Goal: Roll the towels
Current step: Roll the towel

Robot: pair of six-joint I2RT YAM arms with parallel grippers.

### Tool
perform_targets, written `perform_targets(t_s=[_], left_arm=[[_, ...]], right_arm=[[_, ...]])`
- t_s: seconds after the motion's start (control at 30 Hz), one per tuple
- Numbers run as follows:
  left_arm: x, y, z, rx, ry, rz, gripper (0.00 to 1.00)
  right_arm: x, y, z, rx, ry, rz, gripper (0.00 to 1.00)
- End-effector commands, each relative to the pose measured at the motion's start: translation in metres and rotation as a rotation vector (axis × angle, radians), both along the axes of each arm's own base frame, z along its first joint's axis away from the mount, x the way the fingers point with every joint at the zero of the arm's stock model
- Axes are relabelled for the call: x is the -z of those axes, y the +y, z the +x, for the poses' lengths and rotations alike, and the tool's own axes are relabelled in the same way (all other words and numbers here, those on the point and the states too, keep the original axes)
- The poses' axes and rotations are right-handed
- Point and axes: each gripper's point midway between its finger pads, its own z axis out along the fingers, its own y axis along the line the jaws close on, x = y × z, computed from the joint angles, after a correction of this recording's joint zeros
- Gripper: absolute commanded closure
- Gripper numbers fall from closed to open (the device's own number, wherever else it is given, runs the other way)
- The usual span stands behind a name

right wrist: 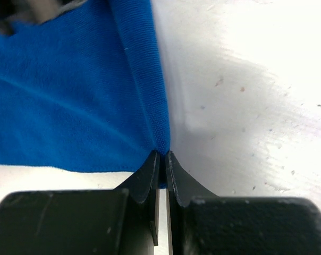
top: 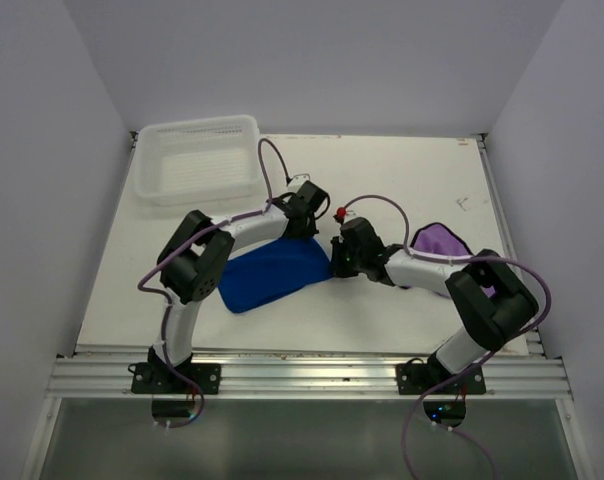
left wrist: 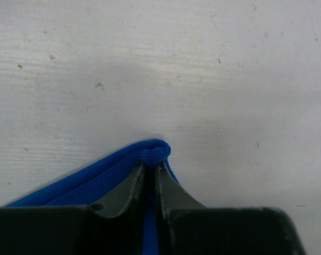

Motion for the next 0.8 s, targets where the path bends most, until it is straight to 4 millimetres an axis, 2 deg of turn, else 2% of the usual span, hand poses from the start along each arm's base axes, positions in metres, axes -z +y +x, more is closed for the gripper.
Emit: perform_targets(t_s=[0.0,0.1,0.13,0.33,0.43,0.47,0.53,0.77], left_arm=[[0.001,0.007,0.004,-0.036,-0.004,0.023,0.97],[-0.002,0.003,0.004,-0.037,-0.031,-0.022,0.97],[-0.012,0.001,0.005,-0.036,-0.055,-0.052,0.97],[-0.029,0.002,0.003,-0.024,-0.115,-0.123,1.00],[-0.036,0.001,0.002,-0.007,-0.141,-0.179,1.00],[-0.031,0.003,-0.003,-0.002,-0.127,-0.196,1.00],[-0.042,0.001,0.002,-0.002,-0.156,-0.248,1.00],[-0.057,0.002,0.003,0.006,-0.193,-0.307,1.00]], right_arm=[[0.004,-0.022,-0.023,-0.026,-0.028,-0.162,1.00],[0.000,-0.027,-0.025,-0.022,-0.070,-0.215,1.00],[-0.002,-0.028,-0.025,-0.020,-0.089,-0.228,1.00],[-0.011,-0.040,-0.027,-0.012,-0.172,-0.360,1.00],[-0.014,-0.041,-0.032,-0.035,-0.208,-0.439,1.00],[-0.013,-0.038,-0.037,-0.058,-0.211,-0.455,1.00],[-0.013,-0.036,-0.040,-0.077,-0.222,-0.477,1.00],[-0.020,-0.026,-0.051,-0.143,-0.326,-0.585,1.00]])
